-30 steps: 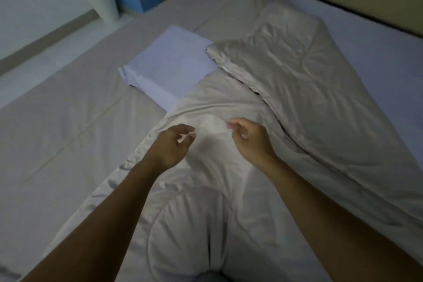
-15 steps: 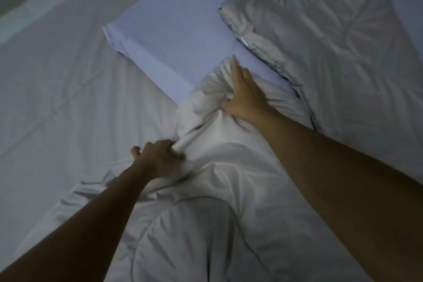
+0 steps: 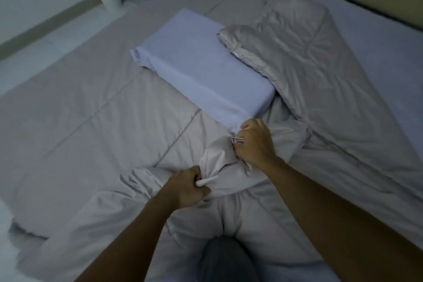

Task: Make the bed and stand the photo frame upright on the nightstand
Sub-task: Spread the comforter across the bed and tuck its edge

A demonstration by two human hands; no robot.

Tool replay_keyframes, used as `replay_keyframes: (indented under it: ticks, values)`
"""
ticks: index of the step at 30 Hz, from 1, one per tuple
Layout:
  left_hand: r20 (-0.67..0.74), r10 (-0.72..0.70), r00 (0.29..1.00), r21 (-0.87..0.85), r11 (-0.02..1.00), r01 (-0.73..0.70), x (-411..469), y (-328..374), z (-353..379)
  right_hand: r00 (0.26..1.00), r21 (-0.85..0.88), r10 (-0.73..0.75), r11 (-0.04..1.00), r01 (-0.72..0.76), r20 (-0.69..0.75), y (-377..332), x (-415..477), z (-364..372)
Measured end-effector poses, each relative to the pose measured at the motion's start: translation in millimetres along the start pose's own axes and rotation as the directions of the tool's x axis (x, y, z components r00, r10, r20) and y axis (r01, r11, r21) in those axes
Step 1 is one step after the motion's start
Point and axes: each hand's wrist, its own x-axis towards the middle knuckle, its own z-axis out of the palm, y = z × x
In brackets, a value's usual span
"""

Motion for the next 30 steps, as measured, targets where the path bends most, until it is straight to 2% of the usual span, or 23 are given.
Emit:
replay_keyframes:
  ticks: [2,6,11,14,16,19,25,30]
  values:
    - [-0.001,0.032,0.999,-0.037,0.999,-0.032,-43,0,12,0.999,0.048,-0.001,0.999,0.003,-0.055,-10,-51,-9]
    - [0.006,0.09,0.996,-0.137,0.987,-0.088,-130,-5,38,0.974,0.127,0.225,0.967,-0.221,-0.011,-40,-163,-51]
    - [0.125,0.129,0.984,-0.117,0.987,-0.114,-211,-8,66,0.887,0.203,0.46,0.865,-0.459,0.048,-57,-283,-80]
    - [0.159,0.157,0.975,-0.098,0.985,-0.142,-245,0,81,0.824,0.313,0.558,0.769,-0.558,0.098,-64,-342,-88]
    - [0.184,0.157,0.97,-0.101,0.985,-0.141,-262,2,95,0.795,0.383,0.594,0.71,-0.591,0.125,-71,-377,-92]
    - [0.209,0.136,0.968,-0.204,0.975,-0.092,-293,1,116,0.739,0.427,0.652,0.627,-0.651,0.169,-79,-421,-93]
    - [0.123,0.123,0.985,-0.307,0.948,-0.08,-350,-5,152,0.687,0.578,0.713,0.503,-0.642,0.143,-90,-500,-80]
    - [0.107,0.25,0.962,-0.293,0.933,-0.21,-390,0,183,0.71,0.656,0.676,0.447,-0.609,0.198,-78,-563,-84]
